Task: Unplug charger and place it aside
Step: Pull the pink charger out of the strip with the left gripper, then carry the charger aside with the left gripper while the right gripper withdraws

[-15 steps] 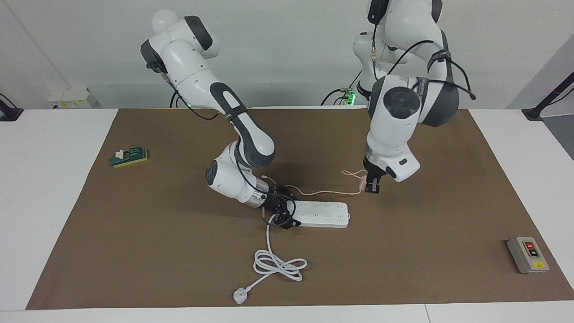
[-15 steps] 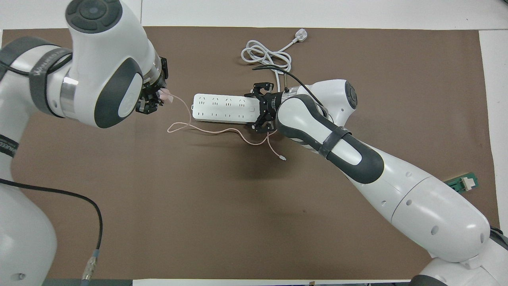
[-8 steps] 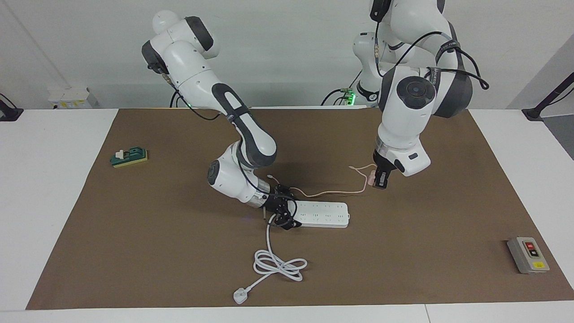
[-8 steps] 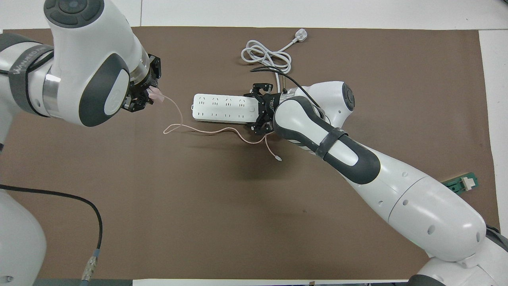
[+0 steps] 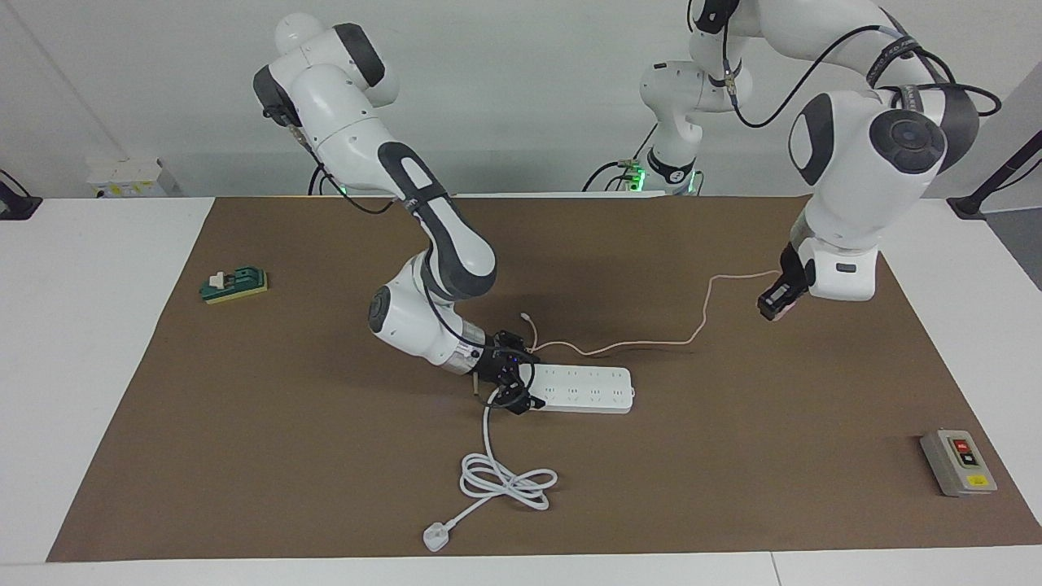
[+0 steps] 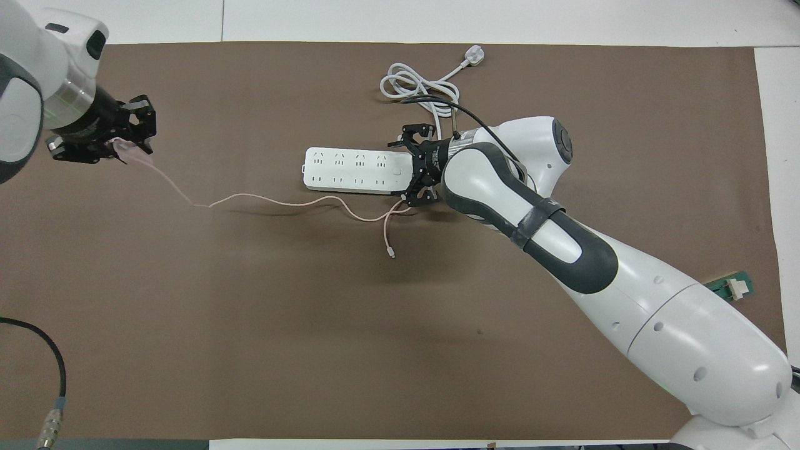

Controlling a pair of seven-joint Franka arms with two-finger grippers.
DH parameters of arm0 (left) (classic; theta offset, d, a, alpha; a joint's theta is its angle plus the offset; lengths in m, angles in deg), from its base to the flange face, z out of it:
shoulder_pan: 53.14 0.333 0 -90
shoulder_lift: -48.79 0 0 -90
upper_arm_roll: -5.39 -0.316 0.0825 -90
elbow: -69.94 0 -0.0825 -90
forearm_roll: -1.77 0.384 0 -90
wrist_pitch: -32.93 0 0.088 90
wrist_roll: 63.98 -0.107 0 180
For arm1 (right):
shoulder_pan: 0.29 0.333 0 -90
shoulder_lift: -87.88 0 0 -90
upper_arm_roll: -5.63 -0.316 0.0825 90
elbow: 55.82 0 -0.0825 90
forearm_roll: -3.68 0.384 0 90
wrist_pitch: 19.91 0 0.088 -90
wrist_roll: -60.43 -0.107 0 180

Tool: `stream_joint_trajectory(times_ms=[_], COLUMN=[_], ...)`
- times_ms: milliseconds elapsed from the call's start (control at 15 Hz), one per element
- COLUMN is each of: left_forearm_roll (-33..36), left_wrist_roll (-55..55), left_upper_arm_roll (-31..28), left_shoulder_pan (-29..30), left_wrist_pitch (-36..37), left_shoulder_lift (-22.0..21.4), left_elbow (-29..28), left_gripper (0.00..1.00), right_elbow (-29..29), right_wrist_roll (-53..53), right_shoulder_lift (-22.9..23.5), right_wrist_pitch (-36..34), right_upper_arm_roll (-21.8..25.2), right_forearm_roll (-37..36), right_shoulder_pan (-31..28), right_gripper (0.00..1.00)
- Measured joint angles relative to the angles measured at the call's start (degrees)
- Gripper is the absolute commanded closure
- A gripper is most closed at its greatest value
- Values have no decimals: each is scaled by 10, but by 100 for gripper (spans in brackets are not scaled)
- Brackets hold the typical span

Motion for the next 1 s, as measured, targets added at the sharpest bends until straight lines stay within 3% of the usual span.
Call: stream_joint_trajectory(times_ms=[400,533,667,800,1000], left_forearm_roll=[-25,-74,-128,-158,-241], left_wrist_roll=[-319,-431,-522,-555,-557], left_upper_arm_roll=[-1,-2,-3,-3,-2], left_shoulder_pan=[130,195,253,276,279], left_wrist_pitch=[2,-25,-97,-133,-136], left_shoulder_lift=[-54,-78,-111,-137,-163], left_elbow=[-87,-146,-242,-320,-370], left_gripper=[100,100,100,100,100], right_elbow=[-10,-9,0,20,48], right_wrist_roll=[41,86,164,253,384], right_shoulder_lift=[-79,-105,-133,-162,-205], right_wrist_pitch=[-56,-80,-93,-112,-185], right_upper_arm_roll=[26,27,29,30,30], right_forearm_roll=[-145,-182,-208,-235,-290], right_shoulder_pan=[-36,-51,-68,-92,-132], right_gripper=[0,0,0,0,0])
